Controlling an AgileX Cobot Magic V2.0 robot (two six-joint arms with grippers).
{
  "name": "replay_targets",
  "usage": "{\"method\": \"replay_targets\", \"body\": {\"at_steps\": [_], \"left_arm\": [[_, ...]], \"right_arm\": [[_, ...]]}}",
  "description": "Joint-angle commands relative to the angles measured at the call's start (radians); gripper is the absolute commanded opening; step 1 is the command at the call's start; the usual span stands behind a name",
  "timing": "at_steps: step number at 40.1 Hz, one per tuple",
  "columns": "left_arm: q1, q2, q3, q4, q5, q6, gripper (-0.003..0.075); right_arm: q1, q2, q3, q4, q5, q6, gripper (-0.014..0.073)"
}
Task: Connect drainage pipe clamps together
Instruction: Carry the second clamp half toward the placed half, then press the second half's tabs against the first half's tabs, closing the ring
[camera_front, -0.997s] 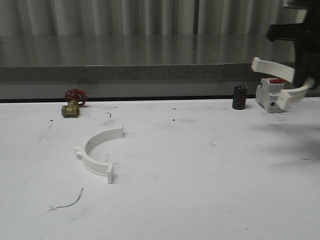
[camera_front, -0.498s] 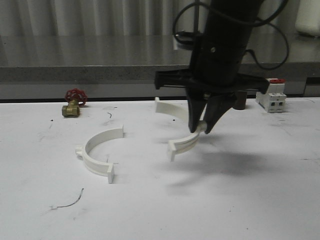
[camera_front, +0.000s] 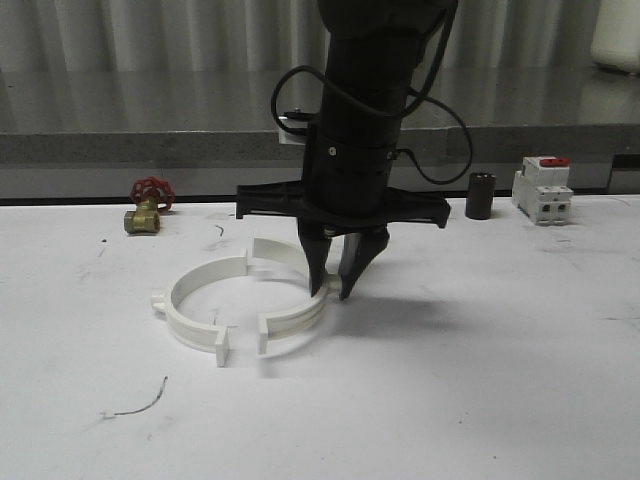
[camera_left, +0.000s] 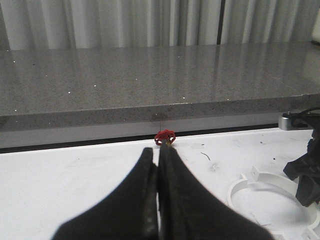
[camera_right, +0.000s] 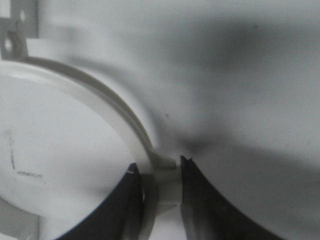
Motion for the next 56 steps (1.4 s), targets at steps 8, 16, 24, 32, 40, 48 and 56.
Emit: {"method": "replay_targets", "body": {"at_steps": [8,16,24,32,40,48,56], "left_arm": [[0.001,0.011,-0.029,0.000,-0.084,-0.001,-0.0020],[0.001,0.011,-0.029,0.000,-0.084,-0.001,-0.0020],[0.001,0.011,-0.029,0.000,-0.084,-0.001,-0.0020],[0.001,0.011,-0.029,0.000,-0.084,-0.001,-0.0020],[0.001,0.011,-0.029,0.000,-0.084,-0.001,-0.0020],[0.001,0.011,-0.029,0.000,-0.084,-0.001,-0.0020],[0.001,0.011,-0.029,0.000,-0.084,-0.001,-0.0020]], "right_arm": [[0.004,-0.033,-0.035,0.033,-0.024,0.028,0.0149],[0.004,-0.024,-0.035,0.066,-0.053,0.028,0.0149],[0.004,-0.017,-0.035,0.067,-0.074,0.028,0.0149],[0.004,-0.017,-0.035,0.065,-0.079,0.028,0.0149],[0.004,-0.017,-0.035,0.065,-0.083,0.028,0.0149],[0.004,-0.014,-0.035,0.065,-0.082,0.028,0.0149],[0.004,0.008,-0.035,0.067,-0.069,0.028,0.0152]]}}
